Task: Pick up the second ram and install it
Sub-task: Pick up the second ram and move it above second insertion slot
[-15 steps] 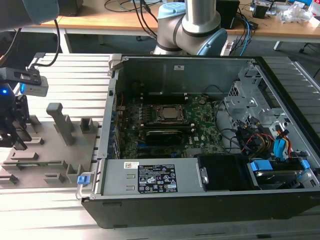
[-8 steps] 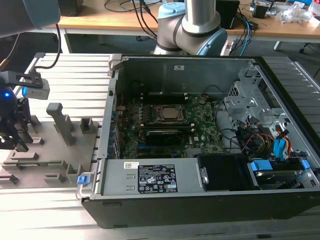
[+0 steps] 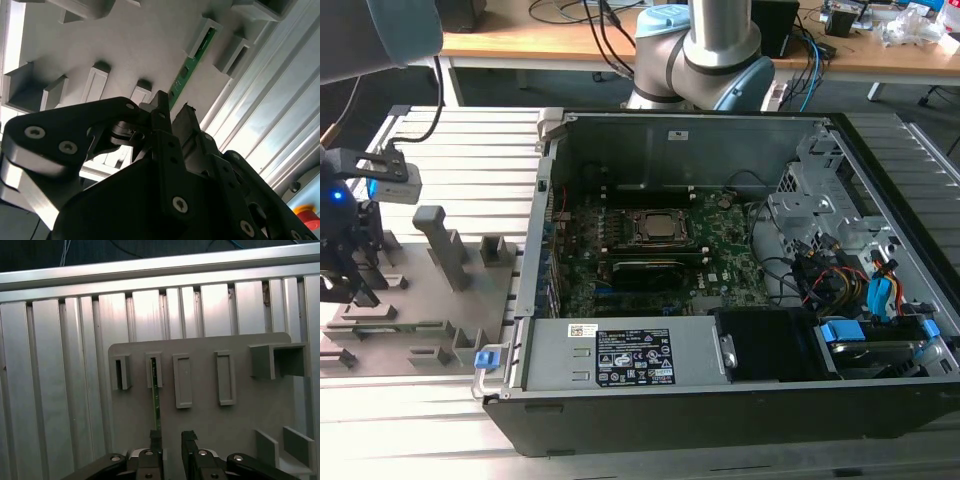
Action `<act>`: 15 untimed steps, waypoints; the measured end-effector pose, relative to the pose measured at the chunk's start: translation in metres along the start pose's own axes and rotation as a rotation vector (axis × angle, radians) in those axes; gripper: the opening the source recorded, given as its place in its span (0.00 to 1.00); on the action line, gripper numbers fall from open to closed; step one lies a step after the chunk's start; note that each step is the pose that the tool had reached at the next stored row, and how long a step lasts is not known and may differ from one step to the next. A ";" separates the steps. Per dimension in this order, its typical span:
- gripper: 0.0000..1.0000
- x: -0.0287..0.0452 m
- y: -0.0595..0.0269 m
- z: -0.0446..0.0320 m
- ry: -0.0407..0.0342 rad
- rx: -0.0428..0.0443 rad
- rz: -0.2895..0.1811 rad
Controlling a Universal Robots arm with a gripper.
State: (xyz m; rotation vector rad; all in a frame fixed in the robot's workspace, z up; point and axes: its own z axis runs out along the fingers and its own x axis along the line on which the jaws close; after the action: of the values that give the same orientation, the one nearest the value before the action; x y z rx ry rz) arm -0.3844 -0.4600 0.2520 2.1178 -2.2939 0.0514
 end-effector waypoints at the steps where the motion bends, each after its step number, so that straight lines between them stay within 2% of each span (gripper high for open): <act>1: 0.30 0.0017 -0.0001 0.0025 -0.0002 0.0002 0.000; 6: 0.30 0.0093 -0.0006 0.0090 -0.0002 0.0002 0.000; 15: 0.30 0.0096 -0.0006 0.0173 -0.0001 0.0001 -0.001</act>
State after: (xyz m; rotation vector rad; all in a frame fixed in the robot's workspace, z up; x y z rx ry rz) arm -0.3844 -0.4702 0.2351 2.1185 -2.2934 0.0514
